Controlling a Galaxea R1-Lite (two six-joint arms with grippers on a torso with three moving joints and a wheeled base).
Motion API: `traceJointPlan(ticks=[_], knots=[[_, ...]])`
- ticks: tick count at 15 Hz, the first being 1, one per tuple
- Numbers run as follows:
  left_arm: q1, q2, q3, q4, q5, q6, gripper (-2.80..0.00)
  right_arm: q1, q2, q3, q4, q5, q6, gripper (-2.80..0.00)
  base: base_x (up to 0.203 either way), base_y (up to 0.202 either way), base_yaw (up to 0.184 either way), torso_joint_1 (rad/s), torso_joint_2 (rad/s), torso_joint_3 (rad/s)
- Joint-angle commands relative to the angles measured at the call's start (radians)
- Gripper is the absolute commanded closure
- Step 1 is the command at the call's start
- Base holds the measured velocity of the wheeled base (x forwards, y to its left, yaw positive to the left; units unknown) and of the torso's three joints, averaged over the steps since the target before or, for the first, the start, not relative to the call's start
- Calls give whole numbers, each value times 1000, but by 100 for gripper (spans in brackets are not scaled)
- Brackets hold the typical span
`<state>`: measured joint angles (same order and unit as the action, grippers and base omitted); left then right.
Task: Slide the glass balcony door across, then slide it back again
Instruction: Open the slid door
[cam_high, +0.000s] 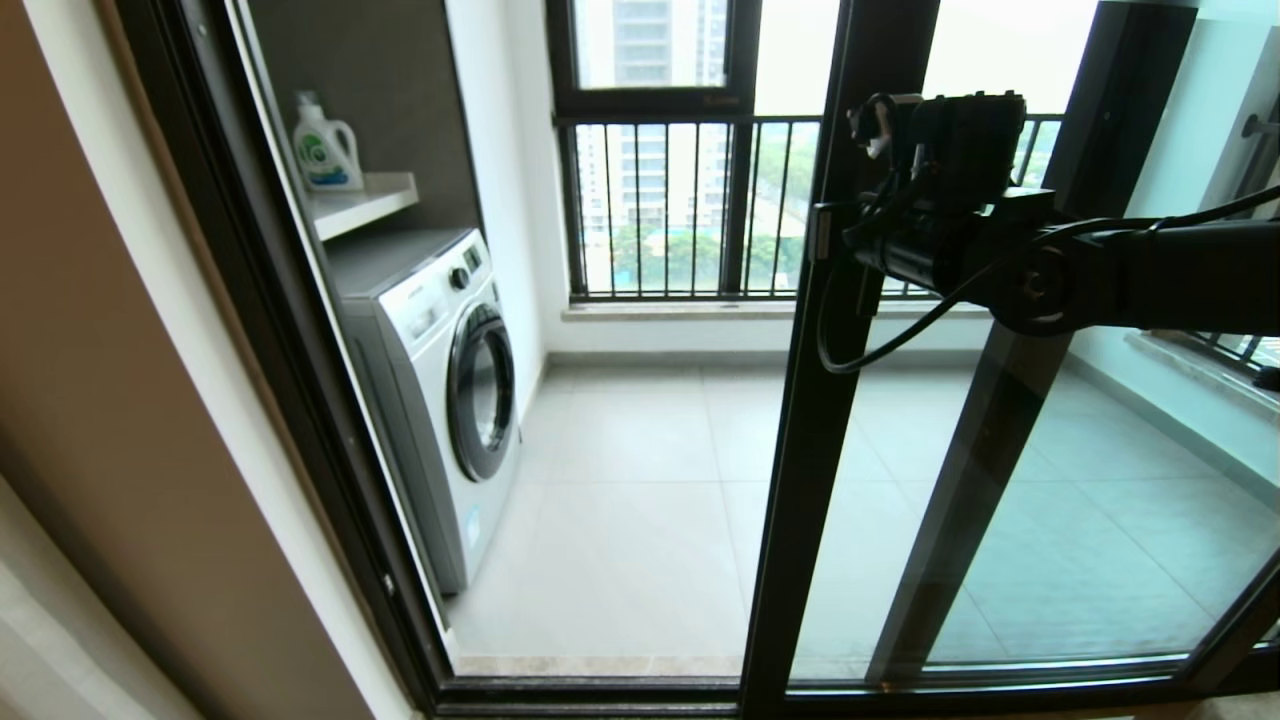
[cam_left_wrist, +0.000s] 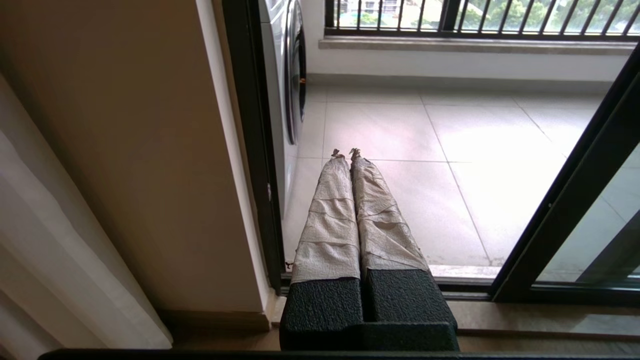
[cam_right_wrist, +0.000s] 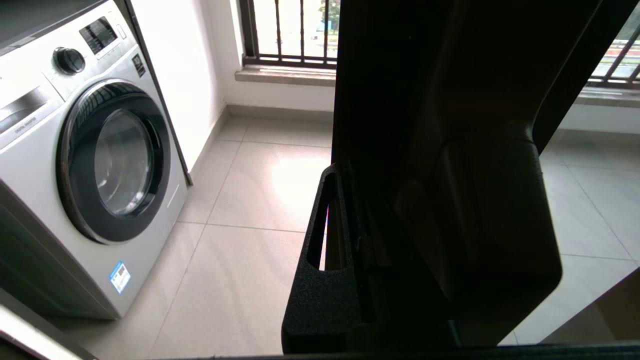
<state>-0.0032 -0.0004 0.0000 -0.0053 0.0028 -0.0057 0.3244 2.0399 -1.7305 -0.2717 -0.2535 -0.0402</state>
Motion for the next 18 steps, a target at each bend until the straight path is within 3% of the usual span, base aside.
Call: traceJointPlan(ticks=[1, 18], knots=[[0, 2, 0, -1, 0, 0, 0, -26, -37, 41, -4, 3, 6, 0, 0, 0, 0, 0, 0, 0], [0, 2, 0, -1, 0, 0, 0, -248, -96, 135, -58, 108, 10, 0, 0, 0, 0, 0, 0, 0]])
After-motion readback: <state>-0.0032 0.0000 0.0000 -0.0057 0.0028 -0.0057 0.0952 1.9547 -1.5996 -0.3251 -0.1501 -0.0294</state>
